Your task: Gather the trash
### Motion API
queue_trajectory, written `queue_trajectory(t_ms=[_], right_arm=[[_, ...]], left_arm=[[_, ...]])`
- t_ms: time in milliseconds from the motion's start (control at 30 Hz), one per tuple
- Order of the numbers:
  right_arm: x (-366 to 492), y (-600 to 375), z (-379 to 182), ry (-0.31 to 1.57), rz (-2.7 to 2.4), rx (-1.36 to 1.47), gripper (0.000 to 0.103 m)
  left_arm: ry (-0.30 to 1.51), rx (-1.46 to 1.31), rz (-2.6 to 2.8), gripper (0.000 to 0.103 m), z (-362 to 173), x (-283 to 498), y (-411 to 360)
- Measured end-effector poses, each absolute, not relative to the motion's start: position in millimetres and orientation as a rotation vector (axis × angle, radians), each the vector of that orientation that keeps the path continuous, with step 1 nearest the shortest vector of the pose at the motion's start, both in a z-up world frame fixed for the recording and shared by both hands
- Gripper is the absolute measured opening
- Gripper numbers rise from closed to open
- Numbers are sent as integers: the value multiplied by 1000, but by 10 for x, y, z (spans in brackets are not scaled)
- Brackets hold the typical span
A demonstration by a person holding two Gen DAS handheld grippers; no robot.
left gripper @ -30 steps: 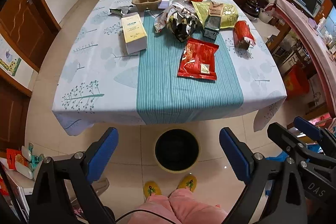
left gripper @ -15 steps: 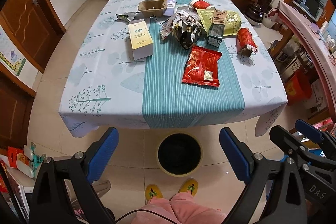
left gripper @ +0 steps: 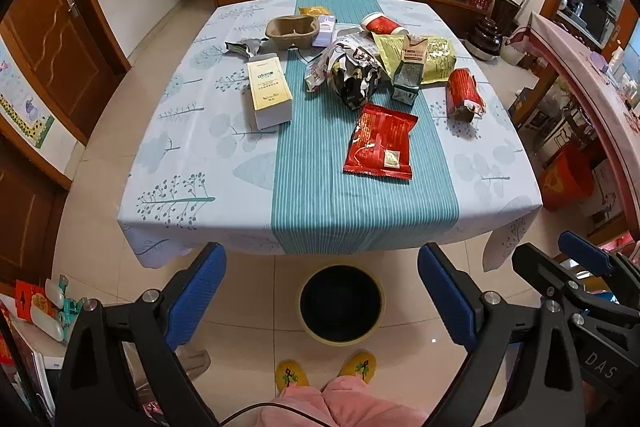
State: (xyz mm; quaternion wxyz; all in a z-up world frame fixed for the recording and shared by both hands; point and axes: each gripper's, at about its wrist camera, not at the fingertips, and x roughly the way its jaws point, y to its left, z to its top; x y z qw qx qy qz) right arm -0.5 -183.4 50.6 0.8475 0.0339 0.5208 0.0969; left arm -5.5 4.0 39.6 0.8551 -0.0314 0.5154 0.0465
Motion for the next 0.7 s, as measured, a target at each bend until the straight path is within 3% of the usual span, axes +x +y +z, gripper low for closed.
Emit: queue_trajectory(t_ms=[700], right_arm=[[100,-1814,548,1089,255,83,74]], left_arm=[[1076,-66,136,96,502,-13,107]])
